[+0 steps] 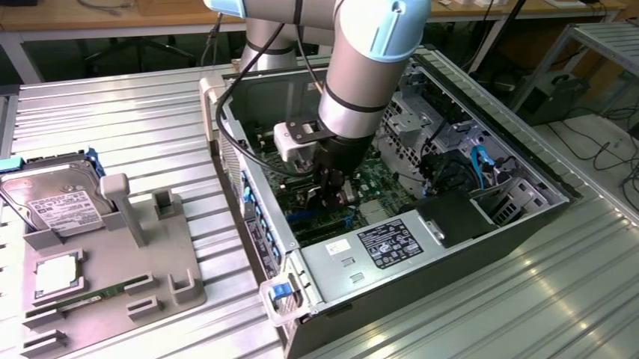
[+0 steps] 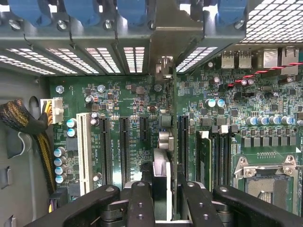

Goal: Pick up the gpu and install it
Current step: 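Insert the gpu into the slot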

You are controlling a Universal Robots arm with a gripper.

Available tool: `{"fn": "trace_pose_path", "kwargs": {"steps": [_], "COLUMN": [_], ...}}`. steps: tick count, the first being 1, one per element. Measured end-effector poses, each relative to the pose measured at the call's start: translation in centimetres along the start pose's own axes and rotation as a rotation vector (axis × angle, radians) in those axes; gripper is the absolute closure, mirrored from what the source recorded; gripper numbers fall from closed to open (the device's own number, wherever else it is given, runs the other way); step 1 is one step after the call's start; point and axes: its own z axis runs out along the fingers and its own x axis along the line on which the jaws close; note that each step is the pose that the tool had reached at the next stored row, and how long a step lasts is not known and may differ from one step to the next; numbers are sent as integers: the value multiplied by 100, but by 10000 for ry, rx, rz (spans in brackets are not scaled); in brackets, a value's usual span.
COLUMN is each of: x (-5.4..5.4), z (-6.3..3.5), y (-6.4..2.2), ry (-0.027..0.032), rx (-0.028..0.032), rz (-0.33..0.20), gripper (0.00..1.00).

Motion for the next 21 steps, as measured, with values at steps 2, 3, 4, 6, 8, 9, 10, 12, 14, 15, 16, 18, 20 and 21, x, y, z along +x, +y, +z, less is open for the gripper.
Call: {"fn": "trace_pose_path", "kwargs": {"steps": [2,3,4,6,8,9,10,12,14,15,16,18,20,21], "x": [0,0,0,0,0,-1,-4,-16,-27,-27,-27,-27,-27,-28], "z": [1,2,3,4,5,6,9,16,32,34,35,36,38,51], "y": [0,0,0,0,0,0,-1,0,-1,0,0,0,0,-1], "ry": [4,3,2,4,3,2,0,3,1,6,6,3,3,-4], "rx": [-4,-5,-6,-9,-9,-9,-8,-9,-8,-10,-10,-9,-9,-6], "rz": [-54,-74,-105,-159,-163,-164,-166,-163,-165,-164,-164,-164,-164,-164], "gripper": [72,72,72,72,72,72,72,72,72,72,72,72,72,72]}}
